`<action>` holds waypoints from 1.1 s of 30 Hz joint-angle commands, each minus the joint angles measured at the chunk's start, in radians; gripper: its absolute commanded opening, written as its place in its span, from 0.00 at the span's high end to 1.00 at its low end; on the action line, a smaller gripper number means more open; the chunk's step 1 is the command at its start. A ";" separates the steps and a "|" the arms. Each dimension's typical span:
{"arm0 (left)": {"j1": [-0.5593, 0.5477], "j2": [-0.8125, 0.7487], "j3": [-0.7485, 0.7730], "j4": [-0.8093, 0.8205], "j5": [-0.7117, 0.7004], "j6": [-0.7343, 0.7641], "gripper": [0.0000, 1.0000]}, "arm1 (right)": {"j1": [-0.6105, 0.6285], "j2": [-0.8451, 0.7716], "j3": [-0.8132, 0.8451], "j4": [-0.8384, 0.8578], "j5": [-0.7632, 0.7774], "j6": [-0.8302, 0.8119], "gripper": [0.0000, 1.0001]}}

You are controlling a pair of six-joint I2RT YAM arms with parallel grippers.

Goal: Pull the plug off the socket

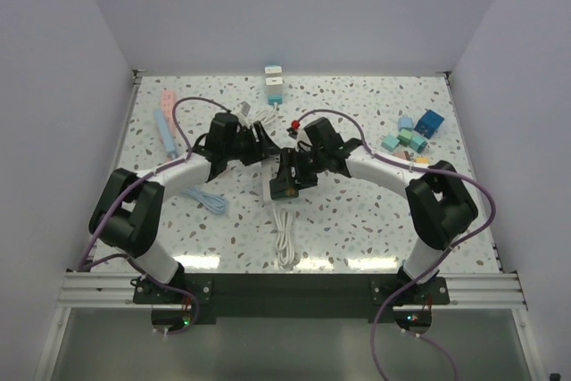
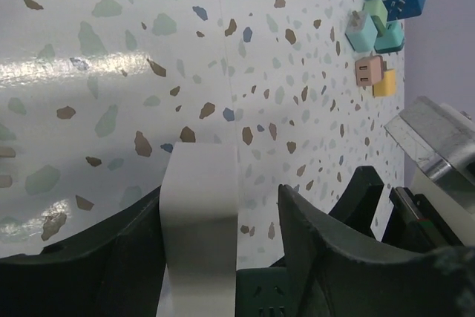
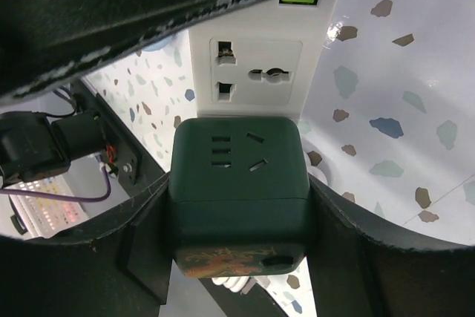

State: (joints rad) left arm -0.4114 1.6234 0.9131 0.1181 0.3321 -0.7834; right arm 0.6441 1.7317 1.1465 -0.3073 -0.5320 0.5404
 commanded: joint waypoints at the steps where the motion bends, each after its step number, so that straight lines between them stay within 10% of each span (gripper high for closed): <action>1: 0.002 -0.028 -0.026 0.087 0.044 -0.043 0.35 | -0.011 -0.044 0.065 0.060 0.012 0.030 1.00; 13: -0.003 -0.027 -0.112 0.144 0.054 -0.057 0.30 | -0.026 -0.026 0.134 0.132 -0.045 0.084 1.00; 23: -0.007 -0.005 -0.085 0.183 0.079 -0.051 1.00 | -0.026 -0.001 0.145 0.097 -0.074 0.082 1.00; 33: -0.004 0.032 -0.036 -0.030 -0.048 0.142 1.00 | -0.190 -0.018 0.205 -0.165 -0.104 -0.049 1.00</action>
State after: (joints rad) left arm -0.4267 1.6276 0.8417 0.2138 0.3641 -0.8097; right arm 0.5785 1.7584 1.2827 -0.3820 -0.5838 0.5419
